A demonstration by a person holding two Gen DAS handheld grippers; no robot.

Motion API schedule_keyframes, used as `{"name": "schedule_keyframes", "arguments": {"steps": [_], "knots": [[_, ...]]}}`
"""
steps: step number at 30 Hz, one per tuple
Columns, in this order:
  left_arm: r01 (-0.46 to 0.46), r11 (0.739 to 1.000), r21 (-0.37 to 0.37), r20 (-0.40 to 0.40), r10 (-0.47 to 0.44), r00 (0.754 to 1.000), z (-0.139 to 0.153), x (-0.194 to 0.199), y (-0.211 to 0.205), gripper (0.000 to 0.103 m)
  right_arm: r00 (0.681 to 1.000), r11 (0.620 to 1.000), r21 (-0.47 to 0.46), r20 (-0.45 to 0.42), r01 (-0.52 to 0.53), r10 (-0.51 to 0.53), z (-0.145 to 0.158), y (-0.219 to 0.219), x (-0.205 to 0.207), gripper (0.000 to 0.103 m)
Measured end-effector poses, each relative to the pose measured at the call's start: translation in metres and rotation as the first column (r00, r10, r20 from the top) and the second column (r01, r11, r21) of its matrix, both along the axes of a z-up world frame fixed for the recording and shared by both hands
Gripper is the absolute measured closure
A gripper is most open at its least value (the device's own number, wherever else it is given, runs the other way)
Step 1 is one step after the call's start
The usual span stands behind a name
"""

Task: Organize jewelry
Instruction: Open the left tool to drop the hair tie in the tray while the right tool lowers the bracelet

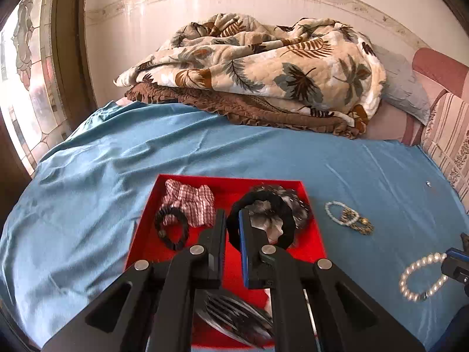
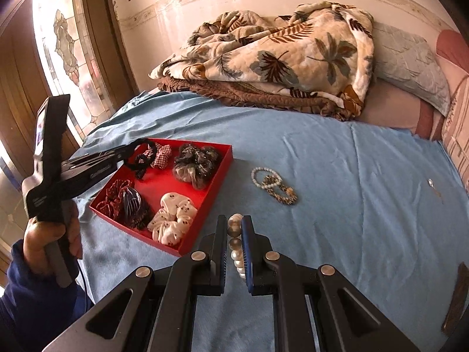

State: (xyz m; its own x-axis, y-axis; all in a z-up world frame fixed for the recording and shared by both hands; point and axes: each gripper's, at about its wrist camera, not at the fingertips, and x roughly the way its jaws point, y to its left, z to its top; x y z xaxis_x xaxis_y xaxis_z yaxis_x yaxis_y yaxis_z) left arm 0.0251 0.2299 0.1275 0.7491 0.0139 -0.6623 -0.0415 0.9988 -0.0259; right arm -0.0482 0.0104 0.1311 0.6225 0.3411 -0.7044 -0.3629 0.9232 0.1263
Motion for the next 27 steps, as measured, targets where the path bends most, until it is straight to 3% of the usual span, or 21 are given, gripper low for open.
{"name": "schedule_keyframes", "arguments": {"steps": [18, 27], "knots": [[-0.055, 0.975, -0.215, -0.108, 0.032, 0.994, -0.039, 0.039, 0.067, 0.095, 0.994, 0.994, -0.005, -0.016, -0.105, 0.105, -0.006, 0.111, 0.063, 0.092], [-0.085, 0.917, -0.389, -0.153, 0.026, 0.988, -0.049, 0.053, 0.102, 0.095, 0.992, 0.993, -0.007, -0.060, -0.116, 0.115, -0.019, 0.143, 0.091, 0.092]]}}
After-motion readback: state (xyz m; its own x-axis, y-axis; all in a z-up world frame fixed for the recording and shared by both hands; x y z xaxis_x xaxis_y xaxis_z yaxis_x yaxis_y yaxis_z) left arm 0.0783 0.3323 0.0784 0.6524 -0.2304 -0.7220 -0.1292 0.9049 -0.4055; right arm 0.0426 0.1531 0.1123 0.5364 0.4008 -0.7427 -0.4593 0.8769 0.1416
